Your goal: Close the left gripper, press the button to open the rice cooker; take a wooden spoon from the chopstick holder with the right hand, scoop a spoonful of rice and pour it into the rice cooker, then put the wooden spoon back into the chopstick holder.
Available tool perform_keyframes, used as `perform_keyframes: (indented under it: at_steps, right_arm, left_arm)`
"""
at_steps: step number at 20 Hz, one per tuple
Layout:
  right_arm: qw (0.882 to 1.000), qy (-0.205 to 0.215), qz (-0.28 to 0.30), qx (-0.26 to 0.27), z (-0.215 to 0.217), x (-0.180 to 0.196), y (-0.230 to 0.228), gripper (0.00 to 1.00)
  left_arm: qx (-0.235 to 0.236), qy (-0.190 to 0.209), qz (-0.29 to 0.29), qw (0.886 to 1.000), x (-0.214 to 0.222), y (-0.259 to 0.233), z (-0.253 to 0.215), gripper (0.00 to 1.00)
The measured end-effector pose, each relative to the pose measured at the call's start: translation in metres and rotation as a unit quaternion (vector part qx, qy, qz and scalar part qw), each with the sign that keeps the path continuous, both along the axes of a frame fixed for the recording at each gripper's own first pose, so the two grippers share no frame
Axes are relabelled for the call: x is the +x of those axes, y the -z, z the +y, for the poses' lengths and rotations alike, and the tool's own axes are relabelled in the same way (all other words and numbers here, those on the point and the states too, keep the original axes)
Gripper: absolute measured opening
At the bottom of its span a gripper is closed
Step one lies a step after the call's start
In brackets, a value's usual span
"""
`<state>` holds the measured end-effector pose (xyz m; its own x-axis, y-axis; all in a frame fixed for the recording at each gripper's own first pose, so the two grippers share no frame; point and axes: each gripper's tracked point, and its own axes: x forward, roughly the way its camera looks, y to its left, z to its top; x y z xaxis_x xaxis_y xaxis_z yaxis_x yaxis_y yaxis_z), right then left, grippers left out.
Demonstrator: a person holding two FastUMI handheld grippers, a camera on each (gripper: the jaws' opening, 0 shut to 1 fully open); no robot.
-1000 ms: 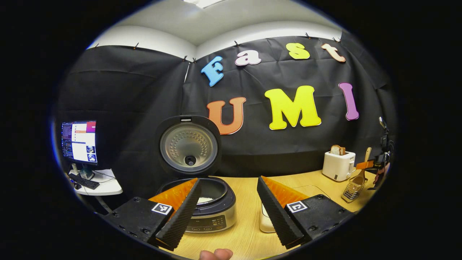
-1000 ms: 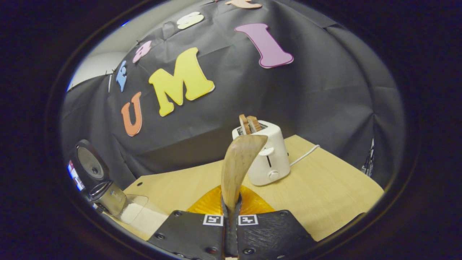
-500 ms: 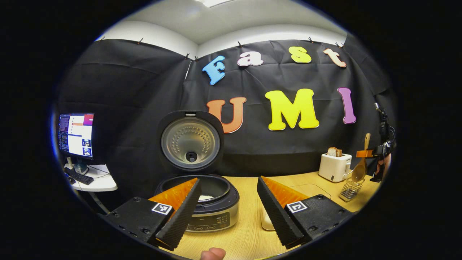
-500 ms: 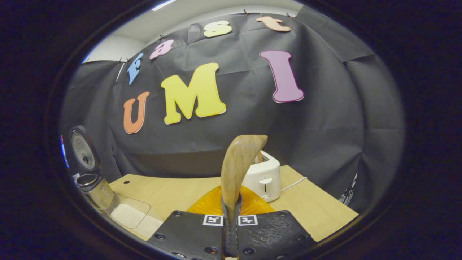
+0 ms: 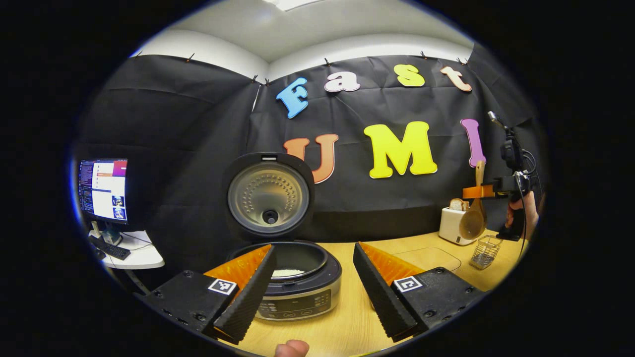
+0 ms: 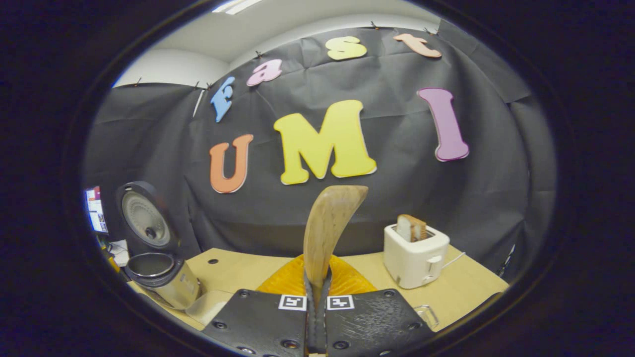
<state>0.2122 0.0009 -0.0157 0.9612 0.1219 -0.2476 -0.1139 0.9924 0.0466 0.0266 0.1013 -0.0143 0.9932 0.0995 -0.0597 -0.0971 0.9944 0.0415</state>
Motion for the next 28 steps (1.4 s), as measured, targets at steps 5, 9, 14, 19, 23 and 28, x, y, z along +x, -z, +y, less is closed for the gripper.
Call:
perform_keyframes:
  at_steps: [5, 9, 14, 19, 23, 28]
  right_arm:
    - [0.998, -0.043, 0.049, -0.017, 0.074, 0.009, 0.051, 0.0]
    - [0.991, -0.071, 0.091, -0.065, 0.112, 0.003, 0.103, 0.0]
    - [0.982, -0.053, 0.133, -0.125, 0.114, 0.001, 0.138, 0.0]
    - [0.97, 0.019, 0.16, -0.182, 0.09, 0.0, 0.162, 0.0]
    - [0.973, 0.026, 0.174, -0.148, 0.107, -0.006, 0.173, 0.0]
    - [0.98, 0.02, 0.189, -0.057, 0.137, -0.012, 0.176, 0.0]
  left_arm:
    - [0.001, -0.006, -0.011, 1.0, -0.008, -0.01, 0.014, 0.99]
    - [-0.007, -0.013, -0.017, 1.0, -0.014, -0.015, 0.027, 0.99]
    - [-0.02, -0.011, -0.021, 1.0, -0.018, -0.02, 0.037, 0.99]
    - [-0.022, -0.013, -0.021, 0.999, -0.022, -0.021, 0.047, 0.99]
    - [-0.025, -0.016, -0.024, 0.999, -0.027, -0.023, 0.055, 0.99]
    - [-0.035, -0.028, -0.029, 0.999, -0.03, -0.025, 0.069, 0.99]
